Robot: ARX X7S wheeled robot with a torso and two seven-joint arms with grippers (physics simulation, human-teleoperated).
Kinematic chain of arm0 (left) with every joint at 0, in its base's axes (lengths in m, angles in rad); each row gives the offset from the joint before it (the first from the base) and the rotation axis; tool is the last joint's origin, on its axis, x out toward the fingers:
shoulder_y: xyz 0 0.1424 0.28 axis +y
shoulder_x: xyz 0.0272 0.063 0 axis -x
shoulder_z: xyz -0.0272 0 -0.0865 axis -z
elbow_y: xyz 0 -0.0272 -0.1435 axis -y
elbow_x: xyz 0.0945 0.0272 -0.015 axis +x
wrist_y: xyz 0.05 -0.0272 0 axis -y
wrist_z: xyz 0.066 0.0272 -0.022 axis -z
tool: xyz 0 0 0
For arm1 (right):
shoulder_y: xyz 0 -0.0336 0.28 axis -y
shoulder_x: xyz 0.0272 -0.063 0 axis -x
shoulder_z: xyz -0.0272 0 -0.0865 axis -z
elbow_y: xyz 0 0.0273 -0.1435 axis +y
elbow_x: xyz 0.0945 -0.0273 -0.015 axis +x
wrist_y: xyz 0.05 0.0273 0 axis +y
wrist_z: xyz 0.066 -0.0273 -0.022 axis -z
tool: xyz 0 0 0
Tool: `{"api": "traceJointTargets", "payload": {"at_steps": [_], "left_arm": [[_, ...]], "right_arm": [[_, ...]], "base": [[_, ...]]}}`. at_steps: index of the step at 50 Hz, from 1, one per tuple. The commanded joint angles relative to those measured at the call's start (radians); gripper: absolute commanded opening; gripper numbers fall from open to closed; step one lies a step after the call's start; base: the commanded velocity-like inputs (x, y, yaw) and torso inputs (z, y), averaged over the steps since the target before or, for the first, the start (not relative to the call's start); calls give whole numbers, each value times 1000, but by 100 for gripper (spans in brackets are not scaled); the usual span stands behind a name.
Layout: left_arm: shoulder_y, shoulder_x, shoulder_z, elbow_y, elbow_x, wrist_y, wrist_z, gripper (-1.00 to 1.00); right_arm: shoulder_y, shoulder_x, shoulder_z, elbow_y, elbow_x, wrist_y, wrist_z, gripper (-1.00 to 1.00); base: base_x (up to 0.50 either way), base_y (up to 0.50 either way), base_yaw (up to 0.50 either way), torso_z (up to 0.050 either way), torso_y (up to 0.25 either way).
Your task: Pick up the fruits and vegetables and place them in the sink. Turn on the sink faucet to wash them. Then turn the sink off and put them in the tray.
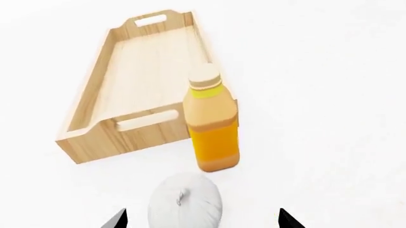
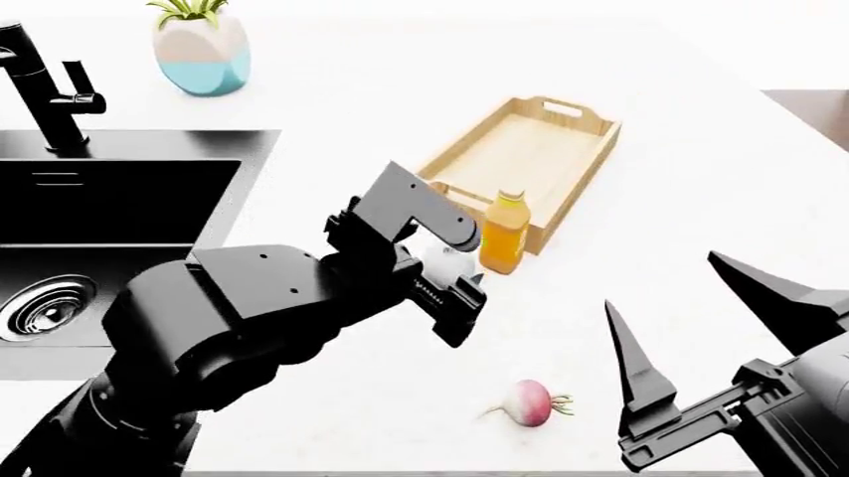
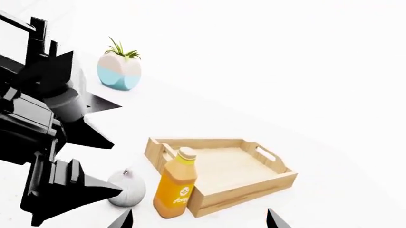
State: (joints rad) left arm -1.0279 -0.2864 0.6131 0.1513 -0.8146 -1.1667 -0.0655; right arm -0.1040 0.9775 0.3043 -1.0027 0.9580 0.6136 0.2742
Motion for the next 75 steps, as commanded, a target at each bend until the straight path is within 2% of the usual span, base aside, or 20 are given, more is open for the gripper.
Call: {"api": "traceJointTargets", "payload": {"at_steps": [1, 17, 29, 33, 40, 41, 48, 55, 59, 64, 67, 69, 72, 75], "left_arm": [[-27, 22, 95, -99, 69, 39, 35, 100], [-60, 58, 194, -290, 158, 154, 122, 100], [-83, 110, 262, -437, 221, 254, 188, 100], [-93, 143, 292, -541, 257, 308, 213, 100], [-104, 179, 313, -654, 288, 332, 205, 100], [-103, 176, 308, -644, 287, 332, 198, -100], [-92, 138, 286, -549, 266, 306, 162, -100], [-73, 59, 237, -338, 214, 203, 83, -100], [-43, -12, 137, -140, 136, 106, -8, -100], [3, -80, -2, 93, 22, -14, -129, -100], [31, -112, -80, 217, -44, -71, -195, -100], [48, -131, -130, 273, -81, -95, -225, -100], [58, -145, -174, 306, -111, -110, -249, -100], [60, -148, -183, 313, -119, -112, -255, -100]], "right_arm": [[-6, 4, -7, 2, -5, -12, 6, 100], [1, 12, -29, 5, -9, -21, 13, 100], [9, 13, -55, 10, -20, -25, 17, 100], [31, 12, -81, 15, -23, -23, 20, 100], [40, 7, -103, 20, -34, -26, 20, 100], [37, 7, -101, 19, -34, -28, 20, 100], [5, 7, -79, 21, -42, -44, 13, 100], [-8, 17, -61, 13, -28, -47, 19, 100], [-8, 54, -38, -9, 16, -35, 24, 100], [25, 197, -28, -42, 194, -41, 14, 100], [142, 287, -96, -28, 301, -40, 29, 100], [314, 321, -219, -5, 355, 6, 41, 100], [566, 284, -367, 22, 423, 120, 57, 100], [624, 271, -397, 29, 441, 151, 64, 100]], "base": [[0, 0, 0, 0, 0], [0, 0, 0, 0, 0], [0, 0, 0, 0, 0], [0, 0, 0, 0, 0], [0, 0, 0, 0, 0], [0, 0, 0, 0, 0], [0, 0, 0, 0, 0], [0, 0, 0, 0, 0], [0, 0, 0, 0, 0], [0, 0, 0, 0, 0], [0, 0, 0, 0, 0], [0, 0, 0, 0, 0], [0, 0, 0, 0, 0], [0, 0, 0, 0, 0]]}}
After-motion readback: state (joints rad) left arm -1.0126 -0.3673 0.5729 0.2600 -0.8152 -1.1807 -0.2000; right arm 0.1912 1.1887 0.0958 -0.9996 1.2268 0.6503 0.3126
